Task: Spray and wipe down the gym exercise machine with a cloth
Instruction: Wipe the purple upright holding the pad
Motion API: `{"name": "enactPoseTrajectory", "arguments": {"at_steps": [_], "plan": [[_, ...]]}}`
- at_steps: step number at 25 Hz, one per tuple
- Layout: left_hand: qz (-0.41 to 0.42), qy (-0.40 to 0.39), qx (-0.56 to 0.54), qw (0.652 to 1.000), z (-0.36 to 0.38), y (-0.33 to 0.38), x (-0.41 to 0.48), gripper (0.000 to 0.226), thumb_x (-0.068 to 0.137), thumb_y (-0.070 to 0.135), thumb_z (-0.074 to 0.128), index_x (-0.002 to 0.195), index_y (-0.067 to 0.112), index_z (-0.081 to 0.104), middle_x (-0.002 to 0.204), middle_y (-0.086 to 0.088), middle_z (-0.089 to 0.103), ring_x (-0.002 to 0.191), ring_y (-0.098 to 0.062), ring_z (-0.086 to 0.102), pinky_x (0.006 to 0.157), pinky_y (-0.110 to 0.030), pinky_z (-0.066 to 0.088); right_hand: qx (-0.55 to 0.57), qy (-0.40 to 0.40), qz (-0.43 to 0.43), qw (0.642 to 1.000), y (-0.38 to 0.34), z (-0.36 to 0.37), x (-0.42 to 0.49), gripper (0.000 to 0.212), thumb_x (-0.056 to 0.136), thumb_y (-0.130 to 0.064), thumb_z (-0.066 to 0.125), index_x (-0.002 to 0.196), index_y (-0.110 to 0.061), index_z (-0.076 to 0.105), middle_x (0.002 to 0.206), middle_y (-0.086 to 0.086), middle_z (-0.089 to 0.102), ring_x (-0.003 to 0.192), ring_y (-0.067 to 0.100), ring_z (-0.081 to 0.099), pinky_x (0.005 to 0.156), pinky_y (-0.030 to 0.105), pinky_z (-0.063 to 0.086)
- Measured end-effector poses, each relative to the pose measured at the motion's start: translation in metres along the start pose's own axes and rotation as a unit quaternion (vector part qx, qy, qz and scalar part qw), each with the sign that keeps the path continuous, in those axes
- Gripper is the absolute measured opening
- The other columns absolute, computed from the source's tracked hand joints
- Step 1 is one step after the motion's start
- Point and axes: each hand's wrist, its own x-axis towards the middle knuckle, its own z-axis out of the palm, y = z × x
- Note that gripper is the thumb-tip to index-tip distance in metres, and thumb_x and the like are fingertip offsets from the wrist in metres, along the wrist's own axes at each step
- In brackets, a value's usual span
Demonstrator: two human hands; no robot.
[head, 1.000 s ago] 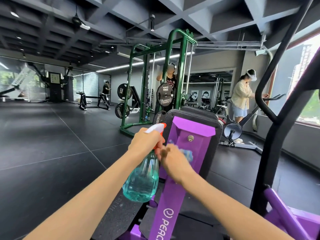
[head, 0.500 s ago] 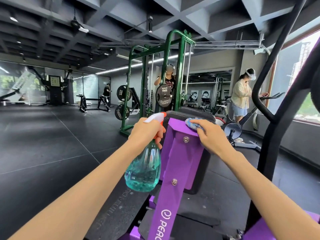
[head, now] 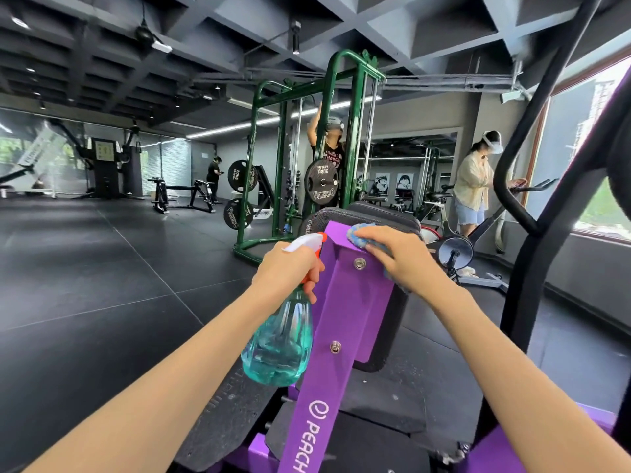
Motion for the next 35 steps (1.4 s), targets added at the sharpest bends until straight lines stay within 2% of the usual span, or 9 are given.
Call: {"name": "enactPoseTrajectory", "arguments": {"at_steps": [4, 7, 12, 14, 19, 23, 27, 31, 35], "plan": [[0.003, 0.004, -0.002, 1.0, -0.001, -0.006, -0.002, 0.05, 0.053, 0.001, 0.048, 0.079, 0.04, 0.065, 0.081, -0.011, 0.071, 0.044, -0.031, 0.06, 0.062, -0.03, 0.053, -0.02, 0.084, -0.099, 0.991, -0.004, 0.019, -0.03, 0.032, 0.093, -0.013, 0.048, 0.118, -0.002, 0.064, 0.123, 0.012, 0.063, 0.116, 0.018, 0.052, 0.103, 0.02, 0.034], [-0.008, 0.005, 0.008, 1.0, 0.001, -0.016, -0.002, 0.05, 0.048, 0.006, 0.049, 0.089, 0.026, 0.072, 0.077, -0.014, 0.071, 0.045, -0.032, 0.061, 0.065, -0.033, 0.055, -0.073, 0.143, -0.071, 0.984, 0.001, 0.032, -0.066, 0.039, 0.089, 0.003, 0.051, 0.127, -0.003, 0.058, 0.133, 0.011, 0.056, 0.126, 0.02, 0.046, 0.107, 0.037, 0.034], [-0.015, 0.015, 0.019, 1.0, 0.008, -0.02, -0.002, 0.044, 0.068, -0.006, 0.047, 0.073, 0.032, 0.068, 0.071, -0.005, 0.069, 0.044, -0.03, 0.059, 0.052, -0.025, 0.054, -0.132, 0.118, -0.084, 0.981, -0.028, 0.054, -0.045, 0.044, 0.089, -0.005, 0.04, 0.13, -0.001, 0.055, 0.131, 0.012, 0.056, 0.123, 0.029, 0.051, 0.102, 0.042, 0.041], [-0.017, 0.015, 0.024, 0.999, 0.012, -0.022, -0.002, 0.035, 0.065, -0.002, 0.049, 0.077, 0.022, 0.072, 0.068, -0.012, 0.068, 0.048, -0.033, 0.062, 0.063, -0.031, 0.056, -0.144, 0.119, -0.095, 0.978, -0.025, 0.052, -0.043, 0.045, 0.087, -0.006, 0.039, 0.127, -0.001, 0.057, 0.126, 0.012, 0.06, 0.117, 0.03, 0.055, 0.098, 0.042, 0.045], [0.001, 0.002, 0.038, 0.999, 0.011, -0.026, -0.008, 0.043, 0.068, -0.006, 0.047, 0.086, 0.026, 0.068, 0.075, -0.011, 0.071, 0.047, -0.031, 0.059, 0.06, -0.023, 0.054, 0.009, 0.267, 0.097, 0.959, -0.031, 0.068, -0.079, 0.048, 0.086, 0.007, 0.045, 0.133, -0.002, 0.052, 0.123, 0.01, 0.056, 0.118, 0.018, 0.047, 0.108, 0.016, 0.029], [-0.021, -0.002, 0.077, 0.997, 0.008, -0.038, -0.013, 0.025, 0.055, 0.011, 0.052, 0.071, 0.013, 0.07, 0.052, -0.006, 0.062, 0.047, -0.029, 0.062, 0.088, -0.037, 0.056, 0.144, 0.38, 0.203, 0.891, -0.046, 0.076, -0.06, 0.036, 0.09, 0.005, 0.042, 0.122, -0.005, 0.056, 0.115, 0.001, 0.057, 0.107, 0.011, 0.052, 0.093, 0.008, 0.035], [-0.007, -0.007, 0.104, 0.994, 0.008, -0.049, -0.01, 0.043, 0.048, 0.022, 0.05, 0.079, 0.0, 0.07, 0.049, -0.003, 0.063, 0.057, -0.027, 0.066, 0.095, -0.045, 0.052, 0.216, 0.346, 0.365, 0.837, -0.034, 0.101, -0.067, 0.028, 0.092, 0.009, 0.04, 0.112, -0.007, 0.05, 0.09, 0.017, 0.062, 0.069, 0.022, 0.054, 0.066, 0.022, 0.041], [-0.006, -0.01, 0.113, 0.994, 0.017, -0.054, -0.006, 0.037, 0.05, 0.027, 0.049, 0.075, 0.005, 0.068, 0.048, -0.007, 0.061, 0.075, -0.035, 0.068, 0.096, -0.047, 0.051, 0.113, 0.291, 0.313, 0.897, -0.019, 0.111, -0.086, 0.032, 0.082, 0.018, 0.043, 0.107, 0.002, 0.057, 0.124, 0.017, 0.061, 0.105, 0.034, 0.06, 0.082, 0.028, 0.039], [-0.001, -0.009, 0.103, 0.995, 0.026, -0.063, -0.011, 0.032, 0.047, 0.023, 0.05, 0.074, 0.023, 0.068, 0.065, -0.008, 0.071, 0.073, -0.028, 0.067, 0.095, -0.047, 0.051, 0.174, 0.352, 0.339, 0.855, -0.031, 0.078, -0.054, 0.036, 0.083, 0.014, 0.039, 0.114, 0.0, 0.054, 0.087, 0.015, 0.06, 0.065, 0.001, 0.057, 0.061, 0.009, 0.039]]}}
